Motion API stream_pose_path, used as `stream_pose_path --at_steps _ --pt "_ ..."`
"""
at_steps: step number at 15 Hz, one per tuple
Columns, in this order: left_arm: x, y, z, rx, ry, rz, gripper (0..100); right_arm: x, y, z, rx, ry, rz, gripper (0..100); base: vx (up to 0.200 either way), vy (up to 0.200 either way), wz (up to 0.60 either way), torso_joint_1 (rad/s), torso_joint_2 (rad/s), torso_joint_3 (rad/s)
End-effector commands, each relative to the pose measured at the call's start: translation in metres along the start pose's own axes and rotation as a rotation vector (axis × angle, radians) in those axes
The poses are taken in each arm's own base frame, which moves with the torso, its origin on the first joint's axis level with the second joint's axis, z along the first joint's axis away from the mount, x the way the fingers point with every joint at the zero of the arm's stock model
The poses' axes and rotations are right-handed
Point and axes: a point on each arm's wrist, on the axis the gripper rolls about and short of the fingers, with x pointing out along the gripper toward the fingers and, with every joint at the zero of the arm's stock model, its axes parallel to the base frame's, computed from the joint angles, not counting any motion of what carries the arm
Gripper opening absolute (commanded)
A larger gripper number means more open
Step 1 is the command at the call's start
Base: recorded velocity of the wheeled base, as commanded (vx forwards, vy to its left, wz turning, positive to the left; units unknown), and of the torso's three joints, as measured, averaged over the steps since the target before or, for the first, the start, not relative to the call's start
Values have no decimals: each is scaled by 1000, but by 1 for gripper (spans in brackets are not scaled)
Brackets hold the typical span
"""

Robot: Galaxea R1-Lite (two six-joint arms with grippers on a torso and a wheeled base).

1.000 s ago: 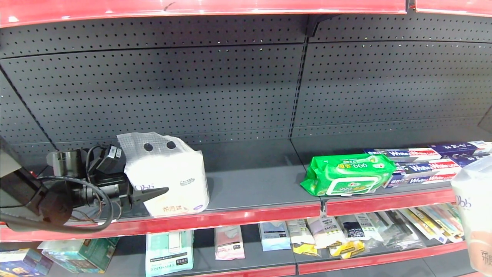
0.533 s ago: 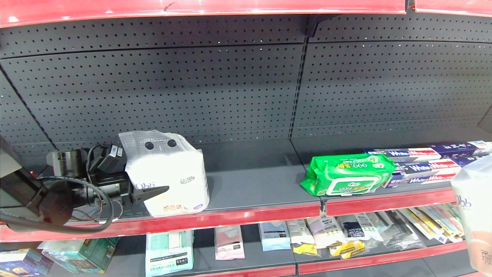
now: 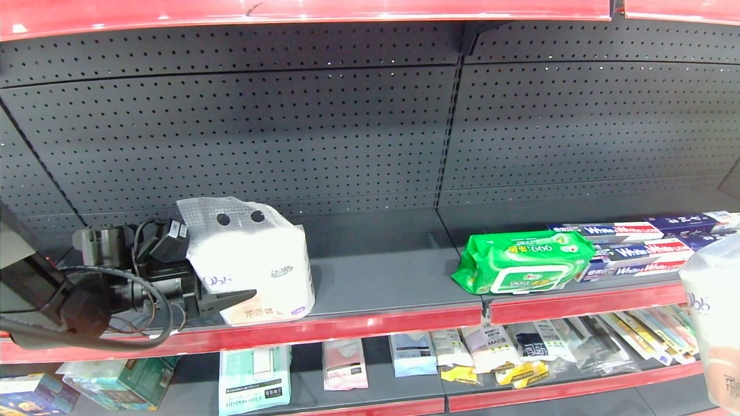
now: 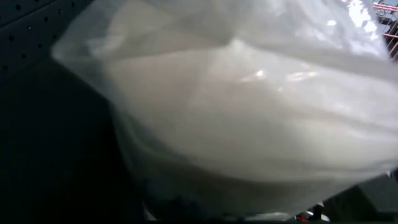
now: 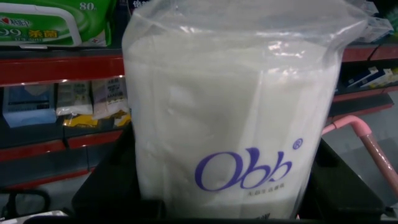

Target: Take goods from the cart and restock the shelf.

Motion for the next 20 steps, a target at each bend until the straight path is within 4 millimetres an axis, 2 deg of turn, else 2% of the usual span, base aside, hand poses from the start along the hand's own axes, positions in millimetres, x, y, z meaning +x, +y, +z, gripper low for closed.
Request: stream_pose_path --at_steps 1,7,13,16,20 --pt "0 0 1 7 -3 0 100 0 0 0 0 -1 0 0 0 0 0 0 0 0" --pt "-13 -23 17 -27 -9 12 100 -2 0 -1 1 -8 -3 0 0 0 0 0 0 0" --pt "-33 -18 25 56 -31 101 100 -3 0 -2 1 -11 -4 0 0 0 0 0 0 0" --pt "-44 -22 33 78 -36 140 100 -5 0 -2 2 -17 -6 0 0 0 0 0 0 0" --pt "-69 -30 50 51 -29 296 100 -7 0 -2 2 -27 -8 0 0 0 0 0 0 0"
